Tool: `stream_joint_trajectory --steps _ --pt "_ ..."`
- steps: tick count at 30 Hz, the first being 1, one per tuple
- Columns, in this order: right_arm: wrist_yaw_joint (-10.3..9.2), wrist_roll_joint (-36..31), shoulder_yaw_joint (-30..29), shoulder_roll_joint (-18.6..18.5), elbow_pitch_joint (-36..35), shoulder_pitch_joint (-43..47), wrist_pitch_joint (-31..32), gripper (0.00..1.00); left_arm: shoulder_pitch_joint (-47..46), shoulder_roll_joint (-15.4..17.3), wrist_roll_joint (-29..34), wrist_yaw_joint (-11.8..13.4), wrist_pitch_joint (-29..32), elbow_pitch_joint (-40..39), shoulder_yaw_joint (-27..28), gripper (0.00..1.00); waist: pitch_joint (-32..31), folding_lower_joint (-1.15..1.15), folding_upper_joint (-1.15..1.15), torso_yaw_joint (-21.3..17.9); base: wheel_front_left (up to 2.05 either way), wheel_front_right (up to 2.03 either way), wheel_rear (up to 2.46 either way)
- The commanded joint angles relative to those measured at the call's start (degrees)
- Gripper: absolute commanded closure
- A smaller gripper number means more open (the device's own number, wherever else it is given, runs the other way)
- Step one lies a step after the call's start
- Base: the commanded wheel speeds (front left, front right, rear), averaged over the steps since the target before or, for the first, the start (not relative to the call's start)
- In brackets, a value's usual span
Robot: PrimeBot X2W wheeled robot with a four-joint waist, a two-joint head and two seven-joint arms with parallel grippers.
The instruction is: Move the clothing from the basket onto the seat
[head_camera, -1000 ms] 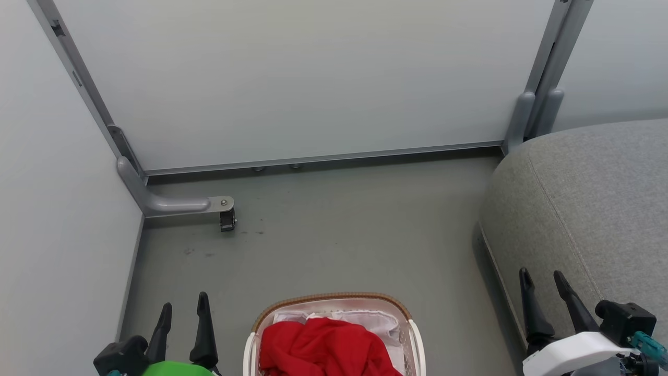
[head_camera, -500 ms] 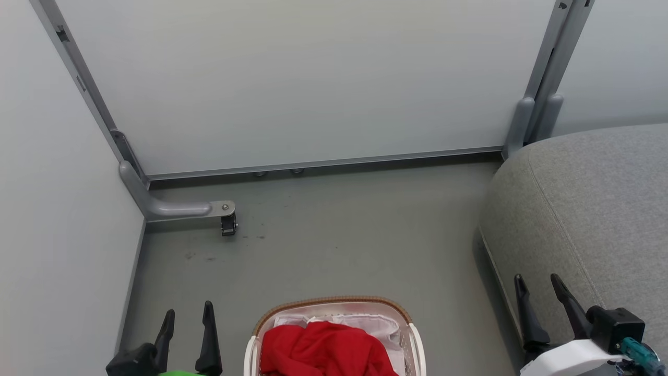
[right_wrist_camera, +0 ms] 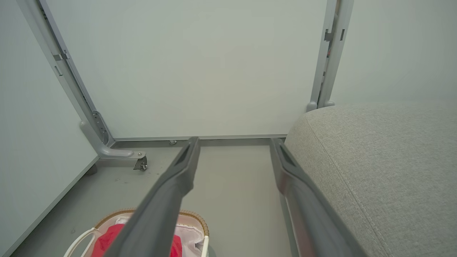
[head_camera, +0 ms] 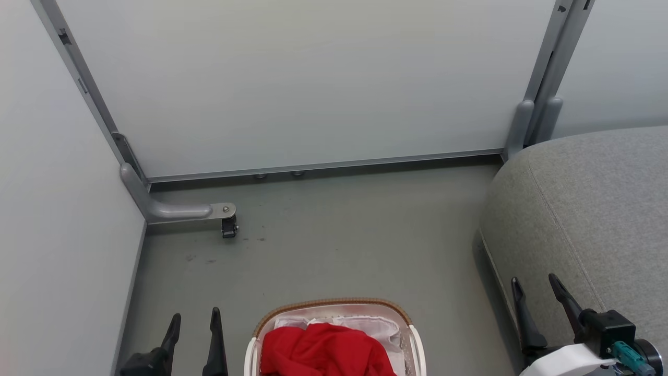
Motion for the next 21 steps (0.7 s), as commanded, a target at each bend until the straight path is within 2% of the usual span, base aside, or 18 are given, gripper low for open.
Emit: stream_joint_trajectory --steps 1,21 --pt "0.01 -0.5 0.0 -0.3 0.0 0.8 -0.3 0.0 1.0 0.4 0.5 0.4 -0.3 0.3 0.1 0.0 0.0 0.0 0.0 0.0 0.0 0.0 0.0" --pt "0.01 -0.4 -0.3 -0.3 -0.1 0.8 -0.3 0.0 0.6 0.4 0.2 0.2 -0.3 1.3 0.4 0.0 0.3 0.0 0.0 0.0 0.0 0.0 0.0"
